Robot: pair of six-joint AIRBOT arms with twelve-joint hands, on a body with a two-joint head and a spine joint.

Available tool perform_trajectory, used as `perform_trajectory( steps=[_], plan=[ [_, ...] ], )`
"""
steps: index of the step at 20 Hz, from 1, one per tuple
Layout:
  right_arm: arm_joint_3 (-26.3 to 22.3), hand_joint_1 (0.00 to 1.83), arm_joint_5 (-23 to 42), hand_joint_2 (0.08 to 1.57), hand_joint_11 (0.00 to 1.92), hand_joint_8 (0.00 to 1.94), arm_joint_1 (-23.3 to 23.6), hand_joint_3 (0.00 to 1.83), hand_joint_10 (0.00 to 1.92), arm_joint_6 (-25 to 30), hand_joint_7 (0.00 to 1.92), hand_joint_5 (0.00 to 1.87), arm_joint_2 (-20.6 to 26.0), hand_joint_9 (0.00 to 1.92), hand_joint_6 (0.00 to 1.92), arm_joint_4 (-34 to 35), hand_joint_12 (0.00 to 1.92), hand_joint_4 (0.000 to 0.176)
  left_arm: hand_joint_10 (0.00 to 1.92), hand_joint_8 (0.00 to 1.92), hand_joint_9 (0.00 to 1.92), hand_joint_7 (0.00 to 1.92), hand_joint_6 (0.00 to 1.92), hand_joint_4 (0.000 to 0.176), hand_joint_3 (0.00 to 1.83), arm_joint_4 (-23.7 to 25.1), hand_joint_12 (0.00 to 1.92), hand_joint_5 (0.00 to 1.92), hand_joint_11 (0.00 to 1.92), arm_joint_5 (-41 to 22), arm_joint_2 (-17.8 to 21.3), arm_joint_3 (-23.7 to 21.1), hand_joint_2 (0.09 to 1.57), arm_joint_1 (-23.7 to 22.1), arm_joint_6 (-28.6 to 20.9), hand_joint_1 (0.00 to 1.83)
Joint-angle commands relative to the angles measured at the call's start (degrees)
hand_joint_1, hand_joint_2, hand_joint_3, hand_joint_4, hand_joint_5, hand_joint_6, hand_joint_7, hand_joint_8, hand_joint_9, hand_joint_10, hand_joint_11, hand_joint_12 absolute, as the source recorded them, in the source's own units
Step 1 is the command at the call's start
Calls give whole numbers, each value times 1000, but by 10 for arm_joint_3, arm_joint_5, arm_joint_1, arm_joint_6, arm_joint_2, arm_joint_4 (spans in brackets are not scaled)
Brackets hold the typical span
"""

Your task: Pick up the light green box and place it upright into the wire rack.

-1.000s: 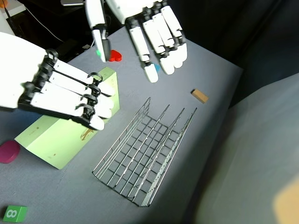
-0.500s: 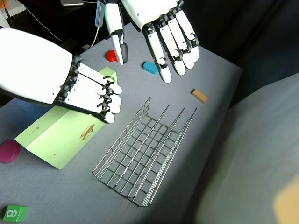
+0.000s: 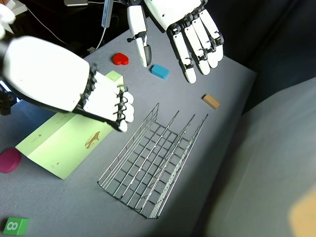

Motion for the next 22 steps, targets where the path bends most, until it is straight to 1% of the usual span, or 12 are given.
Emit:
perform_trajectory(
  steps=[1, 7, 10, 11, 12, 13, 14, 15, 17, 18, 19, 22],
  plan=[
    [5, 752, 17, 923, 0, 0, 4, 0, 0, 4, 114, 126, -3, 102, 0, -48, 523, 49, 4, 1, 174, 214, 0, 74, 1, 38, 527, 288, 0, -16, 4, 1, 1241, -8, 20, 130],
    [30, 754, 17, 924, 0, 6, -2, 0, 2, 23, 143, 146, -21, 107, 4, -49, 514, 46, 4, 0, 180, 198, 2, 74, 1, 38, 513, 277, 0, -14, 5, 7, 1243, -13, 60, 148],
    [38, 820, 16, 931, 0, 13, -2, 1, 13, 27, 222, 197, -22, 170, 10, -48, 711, 26, 3, 0, 180, 196, 11, 73, 1, 38, 509, 300, 0, -16, 6, 11, 1243, -16, 88, 149],
    [38, 824, 16, 931, 0, 13, -2, 0, 18, 27, 268, 238, -22, 220, 13, -48, 860, 16, 2, 2, 179, 199, 2, 74, 0, 38, 510, 284, 0, -12, 6, 13, 1243, -15, 101, 150],
    [38, 824, 16, 931, 0, 13, -1, 0, 18, 26, 268, 238, -23, 220, 13, -47, 860, 16, 2, 2, 179, 199, 2, 74, 0, 35, 510, 284, 0, -8, 6, 13, 1243, -15, 114, 150],
    [38, 826, 16, 943, 0, 15, -1, 3, 22, 24, 324, 282, -23, 275, 15, -45, 984, 2, 0, 0, 162, 182, 0, 74, 0, 24, 507, 279, 0, -7, 6, 15, 1242, -15, 134, 152],
    [38, 826, 16, 943, 0, 15, -1, 3, 22, 24, 324, 282, -23, 275, 15, -45, 984, 2, 0, 0, 162, 182, 0, 74, 0, 10, 507, 279, 0, -7, 6, 18, 1242, -15, 154, 152],
    [38, 827, 16, 960, 0, 11, -1, 3, 19, 23, 402, 342, -23, 334, 12, -45, 1106, 0, 0, 5, 145, 191, 9, 73, 1, -12, 493, 299, 0, -7, 6, 21, 1244, -16, 187, 143],
    [38, 829, 16, 963, 21, 20, 0, 4, 28, 22, 441, 379, -23, 367, 22, -45, 1129, 0, 1, 6, 148, 193, 3, 74, 1, -38, 492, 289, 0, -4, 6, 25, 1244, -22, 228, 142],
    [38, 874, 16, 950, 97, 9, 1, 0, 26, 22, 561, 487, -23, 483, 12, -45, 1166, 0, 11, 6, 171, 195, 3, 75, 1, -38, 491, 273, 0, -4, 6, 26, 1244, -24, 234, 144],
    [38, 874, 16, 950, 97, 9, 2, 0, 26, 20, 561, 487, -23, 483, 12, -45, 1166, 0, 11, 6, 171, 195, 3, 75, 1, -38, 491, 273, 0, -4, 6, 27, 1244, -25, 239, 144],
    [36, 953, 15, 1017, 264, 23, 7, 6, 61, 16, 780, 642, -21, 689, 19, -45, 1230, 0, 1, 8, 153, 206, 13, 74, 0, -38, 497, 301, 0, -4, 6, 32, 1244, -30, 242, 144]
  ],
)
